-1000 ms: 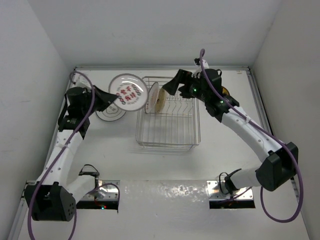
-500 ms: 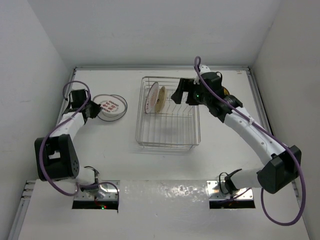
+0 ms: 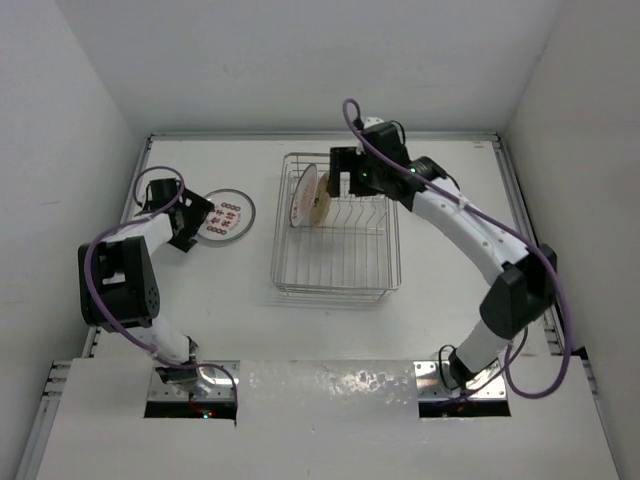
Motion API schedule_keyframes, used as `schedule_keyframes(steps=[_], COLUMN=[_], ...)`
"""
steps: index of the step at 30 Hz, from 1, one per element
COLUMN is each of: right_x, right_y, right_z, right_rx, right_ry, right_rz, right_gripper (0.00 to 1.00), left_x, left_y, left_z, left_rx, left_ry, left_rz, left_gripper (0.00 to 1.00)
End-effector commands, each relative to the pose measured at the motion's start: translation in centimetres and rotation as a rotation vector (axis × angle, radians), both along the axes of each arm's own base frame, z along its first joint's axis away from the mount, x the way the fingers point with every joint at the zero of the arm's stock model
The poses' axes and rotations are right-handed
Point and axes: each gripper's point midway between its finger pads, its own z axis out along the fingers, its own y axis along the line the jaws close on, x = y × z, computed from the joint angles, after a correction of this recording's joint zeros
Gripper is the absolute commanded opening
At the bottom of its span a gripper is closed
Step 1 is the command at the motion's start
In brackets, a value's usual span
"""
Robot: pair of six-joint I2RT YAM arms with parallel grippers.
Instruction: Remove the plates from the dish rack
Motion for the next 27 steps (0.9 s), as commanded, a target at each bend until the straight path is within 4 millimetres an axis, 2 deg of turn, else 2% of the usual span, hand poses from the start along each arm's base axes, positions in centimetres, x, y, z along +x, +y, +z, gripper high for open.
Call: schedule_keyframes(steps=[1, 3, 4, 5, 8, 10, 11, 12, 13, 14, 17, 18, 20, 21, 22, 23, 25, 26, 27], right_x=[2.4, 2.7, 3.4, 3.8, 4.6, 5.1, 5.6, 5.7, 6.2, 6.5, 7.3, 7.5, 7.9, 8.0, 8.1, 8.1, 8.2, 8.2, 8.2], right_y=[1.8, 2.2, 2.8, 3.1, 4.4, 5.3, 5.6, 6.0, 6.3, 6.7, 7.5, 7.7, 8.1, 8.2, 8.3, 8.3, 8.4, 8.5, 8.8], right_z=[1.3, 0.3, 1.1, -0.3, -1.3, -1.2, -2.2, -2.4, -2.0, -3.1, -3.5, -4.7, -4.5, -5.1, -5.0, -5.1, -5.3, -5.4, -5.5], right_rx=[-0.112, -0.173, -0.162, -0.200, -0.251, -0.251, -0.272, -0.279, -0.276, -0.292, -0.306, -0.323, -0.333, -0.348, -0.355, -0.365, -0.383, -0.381, -0.370], right_ry=[-0.041, -0.023, -0.040, -0.020, -0.041, -0.062, -0.055, -0.060, -0.075, -0.064, -0.073, -0.059, -0.072, -0.071, -0.084, -0.089, -0.105, -0.109, -0.106], right_rz=[-0.038, -0.077, -0.101, -0.116, -0.166, -0.184, -0.192, -0.196, -0.206, -0.202, -0.205, -0.204, -0.211, -0.213, -0.222, -0.230, -0.239, -0.239, -0.234], right_gripper=[0.99, 0.99, 0.99, 0.99, 0.99, 0.99, 0.98, 0.95, 0.89, 0.84, 0.70, 0.68, 0.63, 0.62, 0.61, 0.59, 0.56, 0.53, 0.48], left_x=[1.3, 0.7, 0.6, 0.1, -0.7, -1.3, -1.8, -2.4, -2.8, -3.6, -5.3, -6.5, -8.0, -9.0, -9.6, -9.9, -10.8, -11.2, -11.4], left_y=[1.0, 0.8, 0.7, 0.6, 0.8, 0.8, 0.6, 0.5, 0.4, -0.2, -1.2, -1.4, -1.0, -1.1, -0.8, -0.7, -0.3, -0.2, -0.2], left_z=[2.3, 2.2, 2.4, 2.1, 3.2, 6.2, 7.6, 10.8, 12.4, 15.8, 19.6, 21.1, 21.4, 21.6, 20.6, 21.1, 19.9, 18.5, 18.2], left_rx=[0.089, 0.108, 0.111, 0.112, 0.132, 0.157, 0.176, 0.201, 0.231, 0.261, 0.334, 0.362, 0.418, 0.438, 0.465, 0.484, 0.516, 0.516, 0.519], left_ry=[0.011, 0.045, 0.047, 0.075, 0.096, 0.023, -0.007, -0.093, -0.133, -0.230, -0.346, -0.397, -0.393, -0.407, -0.388, -0.403, -0.376, -0.350, -0.352], left_rz=[-0.009, -0.039, -0.047, -0.058, -0.065, -0.062, -0.077, -0.079, -0.111, -0.136, -0.237, -0.246, -0.265, -0.270, -0.281, -0.284, -0.286, -0.290, -0.288], left_gripper=[1.00, 1.00, 1.00, 1.00, 1.00, 1.00, 1.00, 1.00, 1.00, 1.00, 1.00, 1.00, 1.00, 1.00, 1.00, 1.00, 1.00, 1.00, 1.00])
